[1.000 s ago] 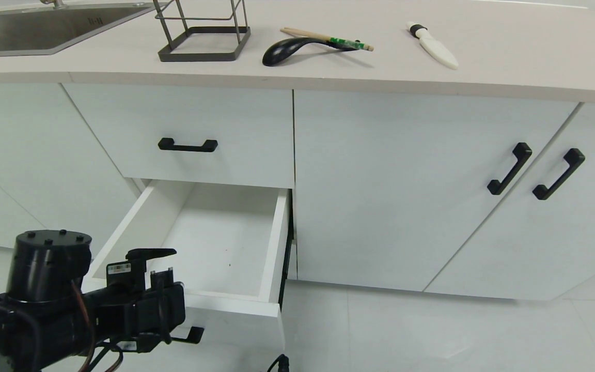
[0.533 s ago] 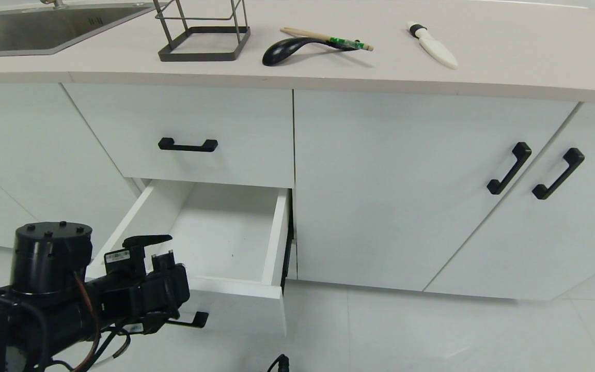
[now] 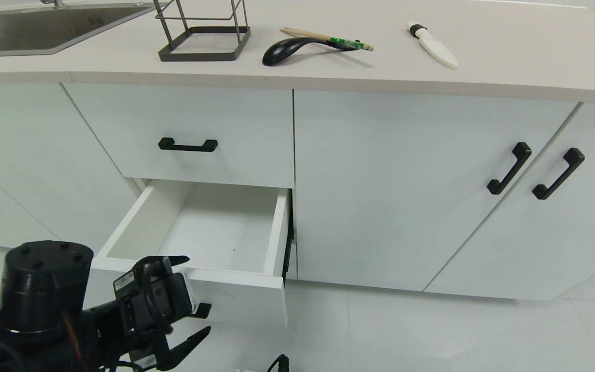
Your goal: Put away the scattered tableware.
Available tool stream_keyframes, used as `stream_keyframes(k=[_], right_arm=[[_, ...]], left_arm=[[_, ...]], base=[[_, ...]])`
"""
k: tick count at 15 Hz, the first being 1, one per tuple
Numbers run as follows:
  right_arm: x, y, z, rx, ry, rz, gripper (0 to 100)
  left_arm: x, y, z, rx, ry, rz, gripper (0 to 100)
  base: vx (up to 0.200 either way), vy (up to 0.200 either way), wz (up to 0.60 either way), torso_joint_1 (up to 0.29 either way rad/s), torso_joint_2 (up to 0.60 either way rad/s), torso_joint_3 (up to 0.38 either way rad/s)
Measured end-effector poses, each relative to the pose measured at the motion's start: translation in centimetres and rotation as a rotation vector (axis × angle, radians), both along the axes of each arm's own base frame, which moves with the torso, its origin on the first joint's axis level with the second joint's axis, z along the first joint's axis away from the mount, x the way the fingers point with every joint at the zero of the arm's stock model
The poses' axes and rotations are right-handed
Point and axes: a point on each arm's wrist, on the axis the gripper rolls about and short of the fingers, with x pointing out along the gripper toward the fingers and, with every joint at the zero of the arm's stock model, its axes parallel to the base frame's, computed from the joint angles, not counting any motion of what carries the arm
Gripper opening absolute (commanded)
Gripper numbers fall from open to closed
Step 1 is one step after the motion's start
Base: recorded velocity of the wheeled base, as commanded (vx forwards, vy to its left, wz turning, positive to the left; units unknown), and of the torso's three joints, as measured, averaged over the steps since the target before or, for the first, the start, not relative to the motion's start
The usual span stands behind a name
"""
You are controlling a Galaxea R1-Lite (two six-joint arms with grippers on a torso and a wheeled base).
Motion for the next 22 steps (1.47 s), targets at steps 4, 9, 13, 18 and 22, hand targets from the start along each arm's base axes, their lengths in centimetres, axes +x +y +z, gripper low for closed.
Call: stream_keyframes(k=[4, 9, 13, 18, 22], right_arm=[[0.0, 0.0, 0.0, 0.000, 0.000, 0.000, 0], [0.0, 0.0, 0.0, 0.000, 0.000, 0.000, 0], [0.0, 0.0, 0.0, 0.000, 0.000, 0.000, 0], [0.0, 0.0, 0.0, 0.000, 0.000, 0.000, 0], [0.0, 0.0, 0.0, 0.000, 0.000, 0.000, 0]], left_arm=[[-1.1, 0.6, 3.7, -0.493, 0.113, 0.201, 100], [-3.7, 5.4, 3.6, -0.714, 0.116, 0.350, 100], [-6.8, 6.6, 3.3, -0.766, 0.035, 0.344, 100], [-12.6, 8.3, 2.2, -0.830, -0.147, 0.313, 100], [-16.4, 9.2, -0.7, -0.831, -0.240, 0.394, 100]], base=[[0.000, 0.000, 0.00, 0.000, 0.00, 0.000], [0.000, 0.000, 0.00, 0.000, 0.00, 0.000], [0.000, 0.000, 0.00, 0.000, 0.00, 0.000], [0.000, 0.000, 0.00, 0.000, 0.00, 0.000], [0.000, 0.000, 0.00, 0.000, 0.00, 0.000]])
